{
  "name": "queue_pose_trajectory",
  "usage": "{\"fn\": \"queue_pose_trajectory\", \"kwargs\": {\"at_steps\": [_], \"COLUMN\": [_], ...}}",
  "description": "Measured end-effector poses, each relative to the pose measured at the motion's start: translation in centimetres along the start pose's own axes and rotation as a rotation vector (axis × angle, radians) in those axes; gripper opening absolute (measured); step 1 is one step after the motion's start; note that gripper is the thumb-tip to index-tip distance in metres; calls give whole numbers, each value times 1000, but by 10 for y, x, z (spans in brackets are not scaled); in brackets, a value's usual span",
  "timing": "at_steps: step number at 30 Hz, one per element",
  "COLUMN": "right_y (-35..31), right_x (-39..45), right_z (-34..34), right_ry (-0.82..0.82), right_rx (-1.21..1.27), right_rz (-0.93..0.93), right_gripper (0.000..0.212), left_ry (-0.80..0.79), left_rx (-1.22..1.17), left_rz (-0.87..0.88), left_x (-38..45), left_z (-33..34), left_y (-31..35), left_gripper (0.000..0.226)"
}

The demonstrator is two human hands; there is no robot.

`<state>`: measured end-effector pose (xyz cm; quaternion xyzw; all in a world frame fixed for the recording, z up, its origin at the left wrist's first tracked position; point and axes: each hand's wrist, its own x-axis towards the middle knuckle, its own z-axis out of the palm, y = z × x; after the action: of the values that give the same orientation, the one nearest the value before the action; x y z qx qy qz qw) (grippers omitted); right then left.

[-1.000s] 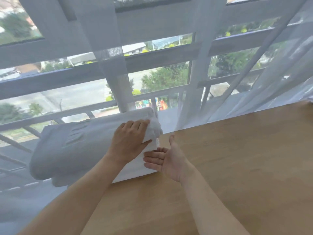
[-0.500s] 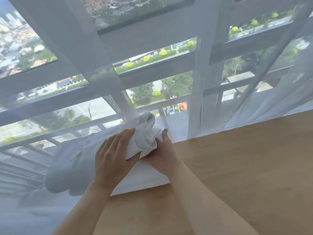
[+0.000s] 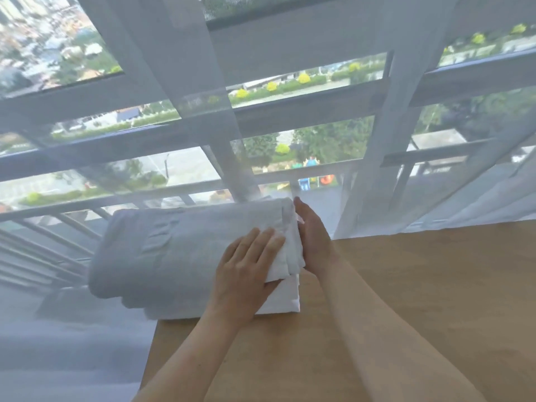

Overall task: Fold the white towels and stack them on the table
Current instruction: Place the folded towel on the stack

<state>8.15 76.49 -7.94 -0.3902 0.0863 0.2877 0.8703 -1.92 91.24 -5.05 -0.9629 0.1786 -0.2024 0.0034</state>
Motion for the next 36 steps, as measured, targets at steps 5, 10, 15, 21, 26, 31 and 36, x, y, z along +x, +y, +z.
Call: {"fn": "queue_pose_trajectory", "kwargs": {"at_steps": [5, 10, 15, 21, 26, 31, 36], "right_y": [-12, -15, -14, 45, 56, 54, 75], "right_x": [-4, -13, -22, -7, -10, -6, 2], "right_z": [10, 23, 59, 106, 84, 103, 130], "right_ry": [53, 189, 330, 126, 353, 494, 314], "right_rx": [-441, -642, -1502, -1930, -1965, -2006, -2044], "right_rz": [-49, -186, -481, -297, -279, -121, -245], "right_gripper": [71, 41, 48, 56, 65, 61, 64], "left_ry": [-128, -88, -292, -435, -480, -513, -451], "left_rx": [-61, -283, -164, -146, -129, -117, -160], "left_rz": [-69, -163, -488, -380, -424, -517, -377], "left_x": [-1, -13, -22, -20, -32, -27, -32], "left_z": [-1, -17, -26, -14, -10, -10, -8], "left_y": [2, -37, -120, -148, -194, -199, -184], "left_gripper": [86, 68, 71, 79, 90, 83, 81]}}
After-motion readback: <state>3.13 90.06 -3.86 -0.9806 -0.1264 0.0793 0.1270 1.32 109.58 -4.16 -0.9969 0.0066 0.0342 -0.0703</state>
